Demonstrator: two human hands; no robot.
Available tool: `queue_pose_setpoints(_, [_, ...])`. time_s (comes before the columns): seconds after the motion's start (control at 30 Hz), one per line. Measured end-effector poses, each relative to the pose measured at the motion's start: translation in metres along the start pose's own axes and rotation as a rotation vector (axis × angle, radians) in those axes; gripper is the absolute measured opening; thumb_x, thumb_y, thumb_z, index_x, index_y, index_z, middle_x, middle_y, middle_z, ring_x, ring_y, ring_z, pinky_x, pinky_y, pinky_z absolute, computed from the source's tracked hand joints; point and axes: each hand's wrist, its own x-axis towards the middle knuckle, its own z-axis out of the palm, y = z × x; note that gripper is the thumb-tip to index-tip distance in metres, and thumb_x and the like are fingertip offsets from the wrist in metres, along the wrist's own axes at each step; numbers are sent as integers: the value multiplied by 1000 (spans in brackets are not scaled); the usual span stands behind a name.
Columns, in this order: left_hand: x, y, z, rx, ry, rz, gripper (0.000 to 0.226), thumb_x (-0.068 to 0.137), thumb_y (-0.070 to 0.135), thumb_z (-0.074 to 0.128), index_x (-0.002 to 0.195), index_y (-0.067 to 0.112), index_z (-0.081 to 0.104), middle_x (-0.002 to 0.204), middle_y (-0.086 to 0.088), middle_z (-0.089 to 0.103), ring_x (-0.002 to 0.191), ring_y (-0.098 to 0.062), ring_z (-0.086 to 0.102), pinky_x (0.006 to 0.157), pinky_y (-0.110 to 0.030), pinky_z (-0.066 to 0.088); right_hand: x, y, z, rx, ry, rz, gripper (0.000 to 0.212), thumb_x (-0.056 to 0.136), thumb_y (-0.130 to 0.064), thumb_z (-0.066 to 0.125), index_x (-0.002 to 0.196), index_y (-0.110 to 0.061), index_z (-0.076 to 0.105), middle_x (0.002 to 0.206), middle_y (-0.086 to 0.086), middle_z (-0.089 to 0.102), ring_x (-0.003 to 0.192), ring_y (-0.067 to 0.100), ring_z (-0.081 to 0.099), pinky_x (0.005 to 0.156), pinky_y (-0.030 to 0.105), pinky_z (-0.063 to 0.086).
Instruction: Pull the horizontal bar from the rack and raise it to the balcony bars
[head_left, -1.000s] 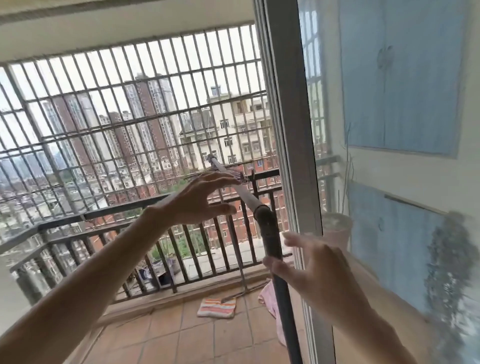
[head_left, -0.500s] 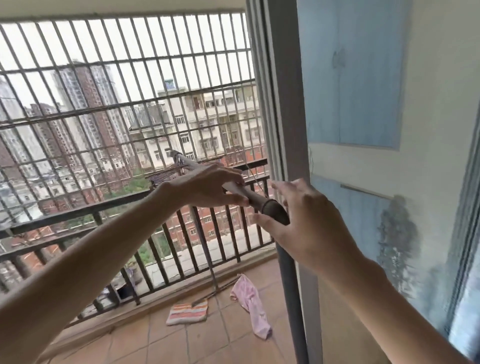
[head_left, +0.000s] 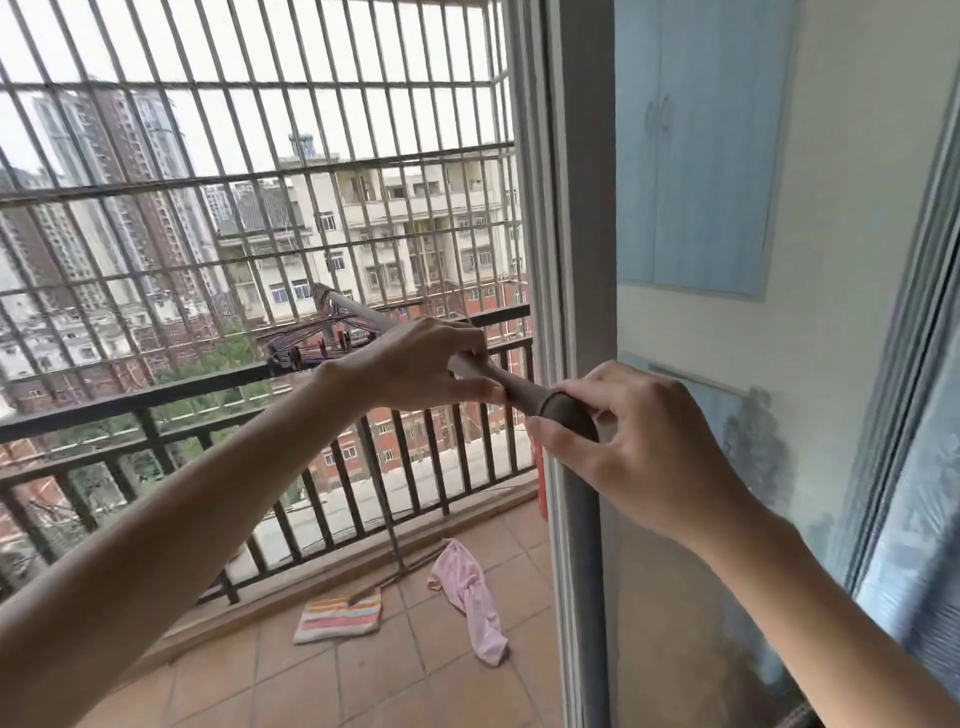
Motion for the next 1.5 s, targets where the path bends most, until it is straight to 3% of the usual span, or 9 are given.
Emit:
queue_pose_setpoints(0.23, [0,9,-5,-31,-57,-70,87,61,94,30,104,25,63,97,4,65,89,-16,60,80,-42,52,-1,3,-10,3,-28,-62,48,79,-61,58,96,-20,77,81,-9,63,70,10,60,62,34,52])
queue_pose_setpoints(0.37, [-3,18,2,-73,-15,13,69,76,79,40,98,18,62,93,6,55,85,-12,53,76,-40,50,-6,5,-16,39,-20,-84,49,78,-62,56,96,-22,78,80,-11,63,70,11,61,63,35,52])
queue_pose_setpoints(0.47, [-5,23,8,-56,57,70,75,76,85,28,95,19,60,90,8,51,80,-10,48,74,-31,40,-10,6,-21,53,-21,-87,43,80,-60,58,91,-23,77,78,-10,62,70,12,61,63,37,52])
queue_pose_setpoints(0.63, [-10,29,1,-13,41,44,78,74,88,22,94,23,60,89,11,51,80,-7,49,78,-34,39,-14,6,-24,96,-37,-96,43,81,-60,58,91,-22,76,78,-9,61,71,13,62,65,38,52])
queue_pose_setpoints(0.87, [-17,42,-5,15,23,36,83,71,91,18,92,23,61,87,11,49,80,-9,51,81,-35,42,-21,5,-31,127,-52,-107,44,80,-60,61,101,-25,78,81,-14,62,76,7,63,68,34,53])
queue_pose_setpoints(1.03, [-23,43,-8,21,4,2,75,75,85,29,94,21,62,91,8,51,83,-9,49,77,-35,40,-23,2,-30,130,-47,-125,50,80,-60,60,107,-22,77,82,-14,62,78,8,63,70,31,52])
queue_pose_setpoints(1.2, [-22,45,-8,40,-8,1,81,73,88,20,95,22,62,91,7,52,83,-9,49,78,-34,37,-23,3,-31,116,-33,-126,46,80,-52,67,109,-18,77,83,-13,64,80,8,64,72,25,49])
queue_pose_setpoints(1.37, [-25,43,-9,37,0,-19,72,75,83,28,97,23,60,89,14,44,77,8,40,73,-32,33,-23,1,-29,153,-35,-135,43,79,-49,68,107,-17,78,83,-12,65,80,7,64,72,24,49])
queue_pose_setpoints(1.5, [-27,42,-8,51,-11,-32,80,72,88,22,101,24,61,95,11,51,84,-5,48,84,-37,38,-23,1,-29,151,-39,-150,52,78,-54,66,109,-14,77,84,-12,68,79,6,64,71,20,49])
